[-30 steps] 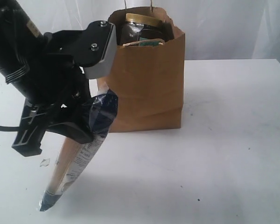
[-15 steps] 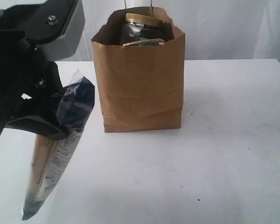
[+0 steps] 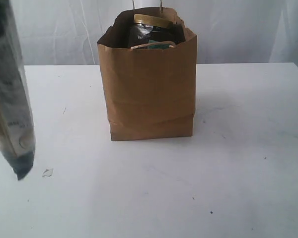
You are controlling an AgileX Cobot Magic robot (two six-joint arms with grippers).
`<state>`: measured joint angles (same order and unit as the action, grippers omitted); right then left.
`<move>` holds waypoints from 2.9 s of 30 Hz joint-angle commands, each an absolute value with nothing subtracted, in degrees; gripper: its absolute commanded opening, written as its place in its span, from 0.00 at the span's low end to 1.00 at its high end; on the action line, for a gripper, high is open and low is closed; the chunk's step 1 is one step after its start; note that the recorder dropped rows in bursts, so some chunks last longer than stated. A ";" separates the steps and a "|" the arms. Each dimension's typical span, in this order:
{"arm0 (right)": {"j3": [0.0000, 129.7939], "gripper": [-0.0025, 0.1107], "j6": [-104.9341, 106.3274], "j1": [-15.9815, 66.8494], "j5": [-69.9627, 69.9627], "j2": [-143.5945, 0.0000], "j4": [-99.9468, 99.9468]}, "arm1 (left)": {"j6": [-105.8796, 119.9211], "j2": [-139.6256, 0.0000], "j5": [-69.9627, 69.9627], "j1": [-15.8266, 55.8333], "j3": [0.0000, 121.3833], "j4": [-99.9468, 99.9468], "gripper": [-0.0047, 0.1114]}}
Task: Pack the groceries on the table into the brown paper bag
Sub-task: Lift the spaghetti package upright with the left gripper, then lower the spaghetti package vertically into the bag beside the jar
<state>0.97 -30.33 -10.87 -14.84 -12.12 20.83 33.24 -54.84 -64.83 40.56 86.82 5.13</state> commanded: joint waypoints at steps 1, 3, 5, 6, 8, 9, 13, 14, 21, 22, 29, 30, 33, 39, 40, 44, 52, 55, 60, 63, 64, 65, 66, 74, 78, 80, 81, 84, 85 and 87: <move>0.79 0.02 -29.72 -11.08 -14.71 -12.14 20.98 | 30.15 -52.67 -66.47 40.73 94.37 2.80 0.04; 0.79 0.02 -29.72 -11.08 -14.71 -12.14 20.98 | 29.20 -52.67 -62.49 40.73 96.55 2.07 0.04; 0.79 0.02 -29.72 -11.08 -14.71 -12.14 20.98 | 29.07 -52.67 -56.64 40.73 97.67 0.98 0.04; 0.79 0.02 -29.72 -11.08 -14.71 -12.14 20.98 | 29.07 -52.67 -52.86 40.73 97.91 0.00 0.04; 0.79 0.02 -29.72 -11.08 -14.71 -12.14 20.98 | 29.07 -52.78 -46.66 40.73 97.91 -1.24 0.04; 0.79 0.02 -29.72 -11.08 -14.71 -12.14 20.98 | 29.07 -53.04 -43.83 40.73 97.91 -2.15 0.04; 0.79 0.02 -29.72 -11.08 -14.71 -12.14 20.98 | 29.07 -55.54 -35.33 40.73 97.09 -3.38 0.04; 0.79 0.02 -29.72 -11.08 -14.71 -12.14 20.98 | 29.07 -56.16 -33.99 40.73 96.86 -3.55 0.04; 0.79 0.02 -29.72 -11.08 -14.71 -12.14 20.98 | 19.89 -61.43 -20.75 40.73 96.59 1.56 0.04; 0.79 0.02 -29.72 -11.08 -14.71 -12.14 20.98 | 18.98 -62.26 -18.21 40.73 96.59 3.04 0.04; 0.79 0.02 -29.72 -11.08 -14.71 -12.14 20.98 | 17.47 -68.79 -1.12 40.73 96.59 12.00 0.04; 0.79 0.02 -29.72 -11.08 -14.71 -12.14 20.98 | 17.47 -69.71 0.53 40.73 96.59 12.95 0.04; 0.79 0.02 -29.72 -11.08 -14.71 -12.14 20.98 | 15.97 -72.09 3.09 40.73 96.59 13.76 0.04; 0.79 0.02 -29.72 -11.08 -14.71 -12.14 20.98 | 12.02 -76.31 6.64 40.73 96.59 13.76 0.04; 0.79 0.02 -29.72 -11.08 -14.71 -12.14 20.98 | 12.02 -76.93 7.85 40.73 96.59 13.76 0.04; 0.79 0.02 -29.72 -11.08 -14.71 -12.14 20.98 | 12.02 -78.78 13.69 40.73 96.59 13.24 0.04; 0.79 0.02 -29.72 -11.08 -14.71 -12.14 20.98 | 12.02 -80.12 18.40 40.73 96.59 12.35 0.04; 0.79 0.02 -29.72 -11.08 -14.71 -12.14 20.98 | 12.02 -81.13 18.36 40.73 96.59 12.35 0.04; 0.79 0.02 -29.72 -11.08 -14.71 -12.14 20.98 | 12.77 -83.00 16.80 40.73 96.59 9.60 0.04; 0.79 0.02 -29.72 -11.08 -14.71 -12.14 20.98 | 12.77 -83.47 14.60 40.73 96.59 9.49 0.04; 0.79 0.02 -29.72 -11.08 -14.71 -12.14 20.98 | 12.77 -83.63 13.83 40.73 96.59 9.49 0.04; 0.79 0.02 -29.72 -11.08 -14.71 -12.14 20.98 | 12.77 -83.63 13.26 40.73 96.59 9.49 0.04; 0.79 0.02 -29.72 -11.08 -14.71 -12.14 20.98 | 12.77 -83.78 12.92 40.73 96.59 9.49 0.04; 0.79 0.02 -29.72 -11.08 -14.71 -12.14 20.98 | 12.77 -84.30 6.56 40.73 96.59 9.49 0.04; 0.79 0.02 -29.72 -11.08 -14.71 -12.14 20.98 | 12.86 -85.28 6.28 40.73 96.59 9.49 0.04; 0.79 0.02 -29.72 -11.08 -14.71 -12.14 20.98 | 12.86 -85.88 5.90 40.73 96.59 9.49 0.04; 0.79 0.02 -29.72 -11.08 -14.71 -12.14 20.98 | 12.86 -86.26 5.78 40.73 96.59 9.49 0.04; 0.79 0.02 -29.72 -11.08 -14.71 -12.14 20.98 | 12.86 -87.30 5.78 40.73 96.59 9.68 0.04; 0.79 0.02 -29.72 -11.08 -14.71 -12.14 20.98 | 12.86 -87.45 5.78 40.73 96.59 9.68 0.04; 0.79 0.02 -29.72 -11.08 -14.71 -12.14 20.98 | 12.86 -87.76 5.40 40.73 96.59 9.68 0.04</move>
